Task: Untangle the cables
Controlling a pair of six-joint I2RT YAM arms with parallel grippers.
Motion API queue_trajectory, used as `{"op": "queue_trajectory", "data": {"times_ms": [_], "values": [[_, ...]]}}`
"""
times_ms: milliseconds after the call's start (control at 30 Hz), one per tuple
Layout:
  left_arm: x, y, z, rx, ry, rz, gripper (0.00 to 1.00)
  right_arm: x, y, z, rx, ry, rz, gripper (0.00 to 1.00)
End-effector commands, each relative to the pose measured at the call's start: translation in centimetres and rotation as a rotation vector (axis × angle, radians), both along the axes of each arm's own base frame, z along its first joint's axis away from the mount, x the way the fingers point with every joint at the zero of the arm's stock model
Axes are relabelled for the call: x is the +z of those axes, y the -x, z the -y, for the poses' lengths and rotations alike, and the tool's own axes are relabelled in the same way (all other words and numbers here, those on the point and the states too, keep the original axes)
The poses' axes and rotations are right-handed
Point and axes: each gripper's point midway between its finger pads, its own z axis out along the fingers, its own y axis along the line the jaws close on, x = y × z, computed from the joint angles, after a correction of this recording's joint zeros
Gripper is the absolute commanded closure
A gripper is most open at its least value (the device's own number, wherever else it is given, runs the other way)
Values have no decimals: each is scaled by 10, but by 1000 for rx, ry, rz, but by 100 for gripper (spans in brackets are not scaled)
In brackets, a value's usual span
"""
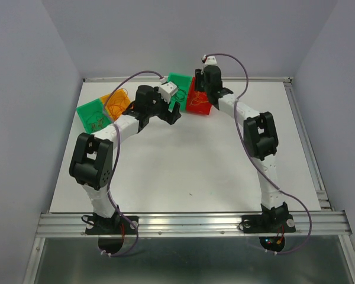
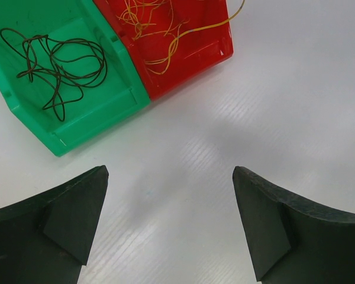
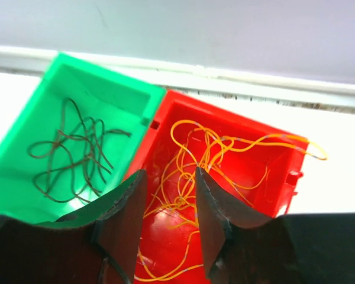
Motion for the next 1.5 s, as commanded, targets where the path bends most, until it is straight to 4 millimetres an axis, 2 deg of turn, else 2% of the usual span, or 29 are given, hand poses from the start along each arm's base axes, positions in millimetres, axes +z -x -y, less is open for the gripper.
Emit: {"op": "queue_trajectory", "data": {"times_ms": [0, 133, 200, 233, 267, 300, 333, 400, 500, 533, 567, 600, 633, 667, 700, 733, 767, 800, 833, 867, 900, 933, 1033, 1233, 1267, 1333, 1367, 1400, 1467], "values": [[38, 3, 0, -9, 26, 97, 2, 99, 2, 4, -16, -56, 163, 54], [39, 3, -3, 0, 21, 104, 2, 108, 9, 13, -43, -53, 169, 46], [45, 3, -5, 9, 22, 123, 2, 107, 16, 14, -36, -51, 157, 32], [43, 5, -7, 16, 18, 124, 2, 121, 22, 14, -26, -63, 175, 25], [51, 6, -10, 31, 20, 146, 1, 113, 28, 15, -15, -58, 153, 17], [54, 6, -13, 41, 19, 159, 1, 115, 34, 14, 0, -64, 152, 14], [55, 7, -16, 61, 14, 169, 1, 140, 47, 12, 35, -87, 190, 11], [74, 12, -25, 91, 24, 219, 1, 158, 64, 16, 55, -112, 226, 0], [99, 22, -39, 128, 42, 292, 1, 171, 104, 27, 83, -143, 277, 0], [105, 25, -42, 133, 44, 301, 1, 150, 117, 28, 105, -142, 253, 0], [117, 32, -46, 139, 55, 325, 1, 151, 130, 29, 126, -147, 256, 0], [125, 35, -52, 149, 60, 340, 1, 166, 145, 33, 142, -162, 285, 0], [136, 43, -59, 157, 68, 361, 1, 146, 158, 33, 154, -177, 237, 0], [142, 46, -63, 167, 73, 373, 1, 143, 165, 35, 157, -188, 226, 0], [149, 49, -70, 189, 79, 385, 1, 153, 177, 38, 160, -208, 240, 0], [149, 53, -76, 212, 78, 389, 1, 147, 185, 40, 156, -228, 228, 0], [166, 63, -84, 228, 96, 428, 1, 144, 192, 42, 152, -234, 229, 0], [171, 68, -91, 249, 110, 437, 1, 140, 210, 50, 150, -245, 245, 0], [166, 72, -101, 288, 108, 435, 1, 136, 219, 54, 151, -249, 254, 0], [181, 83, -110, 316, 130, 478, 1, 139, 229, 60, 142, -255, 276, 0], [182, 88, -116, 340, 136, 490, 1, 111, 243, 67, 133, -241, 237, 0], [184, 93, -124, 369, 142, 508, 1, 131, 258, 77, 112, -266, 299, 0], [173, 114, -157, 500, 136, 536, 1, 118, 292, 102, 46, -307, 313, 0], [146, 145, -210, 727, 156, 582, 1, 84, 341, 128, -6, -392, 316, 0], [143, 150, -217, 758, 161, 597, 1, 71, 343, 127, -5, -390, 287, 0], [133, 155, -226, 814, 182, 595, 1, 71, 354, 131, -5, -426, 302, 0], [121, 155, -234, 860, 171, 573, 1, 58, 358, 133, -12, -423, 282, 0], [114, 155, -237, 887, 179, 558, 1, 58, 363, 136, -16, -433, 291, 0], [103, 157, -239, 892, 166, 542, 1, 41, 367, 142, -48, -432, 265, 0]]}}
